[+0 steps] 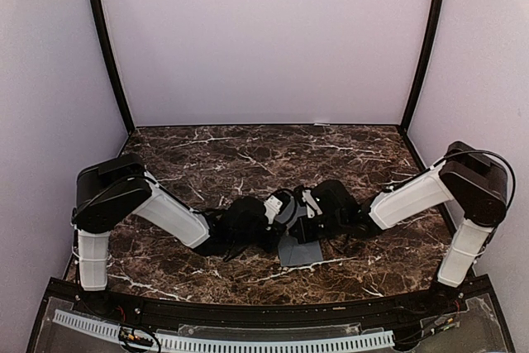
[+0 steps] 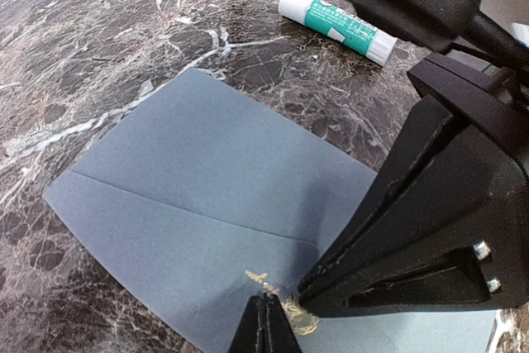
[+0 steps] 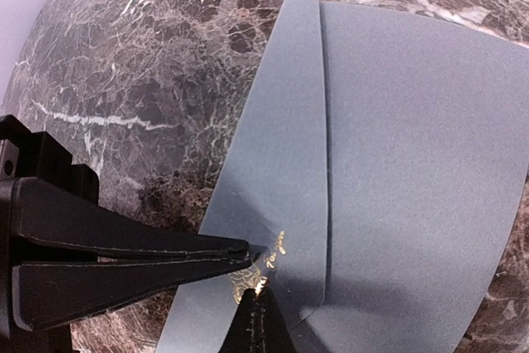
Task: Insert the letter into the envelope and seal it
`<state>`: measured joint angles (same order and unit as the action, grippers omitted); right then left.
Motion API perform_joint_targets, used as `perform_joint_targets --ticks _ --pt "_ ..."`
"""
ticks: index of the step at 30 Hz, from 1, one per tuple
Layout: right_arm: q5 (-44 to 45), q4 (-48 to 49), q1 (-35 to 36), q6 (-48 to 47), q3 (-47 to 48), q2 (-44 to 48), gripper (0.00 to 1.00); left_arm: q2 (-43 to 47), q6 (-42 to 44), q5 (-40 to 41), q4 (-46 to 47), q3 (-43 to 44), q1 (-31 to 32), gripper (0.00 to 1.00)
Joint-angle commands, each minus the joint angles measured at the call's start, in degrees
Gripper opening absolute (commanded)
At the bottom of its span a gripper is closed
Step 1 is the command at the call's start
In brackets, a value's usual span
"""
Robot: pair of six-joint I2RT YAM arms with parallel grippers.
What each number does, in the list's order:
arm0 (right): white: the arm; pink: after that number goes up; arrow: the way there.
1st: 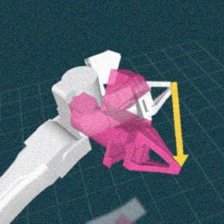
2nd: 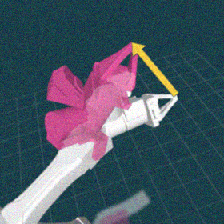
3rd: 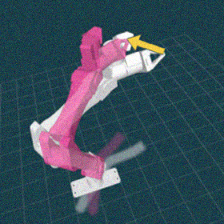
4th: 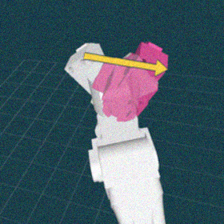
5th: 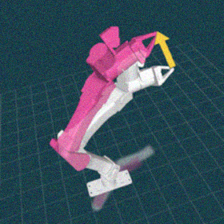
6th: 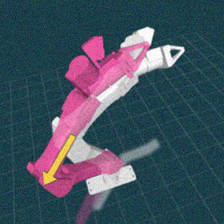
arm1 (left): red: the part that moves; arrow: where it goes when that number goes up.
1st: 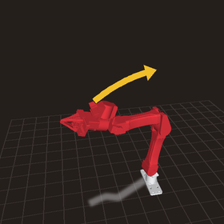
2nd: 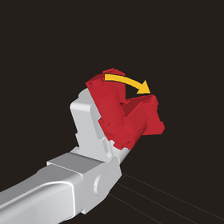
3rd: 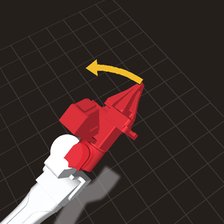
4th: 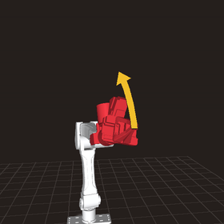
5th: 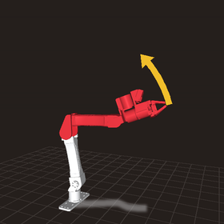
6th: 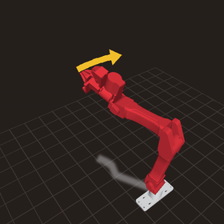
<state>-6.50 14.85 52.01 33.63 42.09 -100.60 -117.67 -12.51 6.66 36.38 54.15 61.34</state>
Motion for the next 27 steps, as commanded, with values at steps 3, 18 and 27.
perform_joint_targets --ticks 3,18,27 --pt "4.45 -0.45 2.33 2.46 -3.15 -1.2 0.0 1.42 -1.79 -1.22 -2.53 0.01 -0.26 0.0" --pt "6.24 -1.2 3.36 3.26 -5.64 0.61 0.0 -5.19 -2.49 -2.59 -4.2 6.94 -1.7 0.0" --pt "9.48 -4.33 4.28 5.22 -6.9 4.13 0.0 -6.62 -0.98 3.45 -6.35 7.4 -3.01 0.0"
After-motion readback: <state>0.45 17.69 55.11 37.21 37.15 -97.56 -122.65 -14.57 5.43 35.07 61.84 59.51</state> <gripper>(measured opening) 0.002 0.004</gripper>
